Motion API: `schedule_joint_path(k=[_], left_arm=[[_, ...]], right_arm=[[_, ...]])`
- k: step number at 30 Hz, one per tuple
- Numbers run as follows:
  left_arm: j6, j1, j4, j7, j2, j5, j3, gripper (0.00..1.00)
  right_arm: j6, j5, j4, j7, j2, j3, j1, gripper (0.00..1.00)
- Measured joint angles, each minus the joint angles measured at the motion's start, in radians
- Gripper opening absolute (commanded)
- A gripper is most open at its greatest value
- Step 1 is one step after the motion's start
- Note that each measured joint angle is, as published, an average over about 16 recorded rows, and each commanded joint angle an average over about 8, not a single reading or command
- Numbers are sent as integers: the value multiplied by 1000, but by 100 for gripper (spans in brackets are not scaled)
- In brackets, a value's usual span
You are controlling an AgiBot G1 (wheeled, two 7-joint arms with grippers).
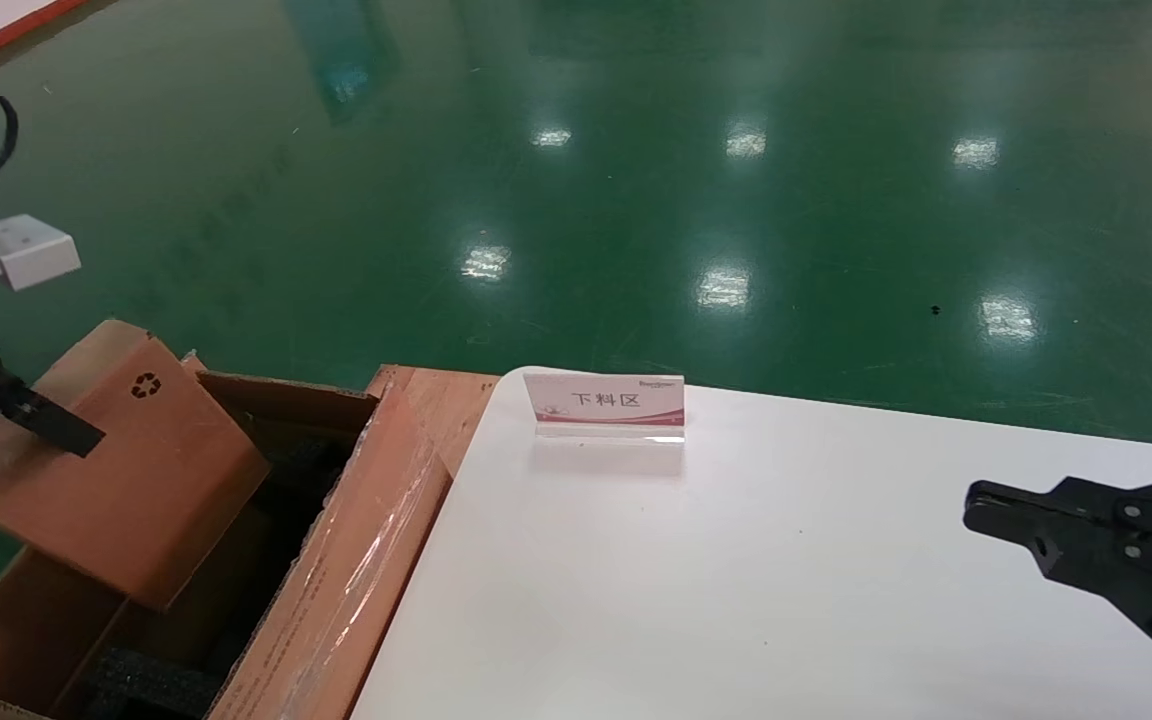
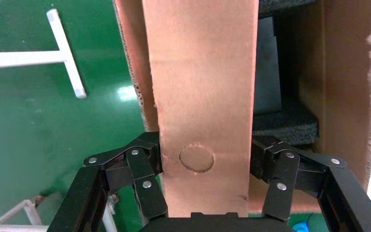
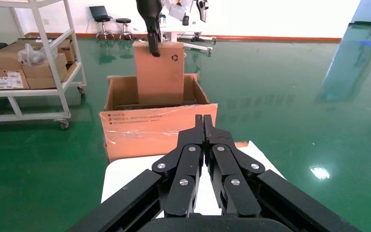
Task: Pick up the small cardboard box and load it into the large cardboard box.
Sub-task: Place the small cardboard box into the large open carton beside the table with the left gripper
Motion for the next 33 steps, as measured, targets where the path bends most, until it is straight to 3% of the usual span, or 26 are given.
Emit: schedule_joint_path(k=[33], left_arm=[[-175, 178, 15, -81, -27, 58, 48, 0]], right_arm=[[1, 1, 0, -1, 1, -2, 0, 100]])
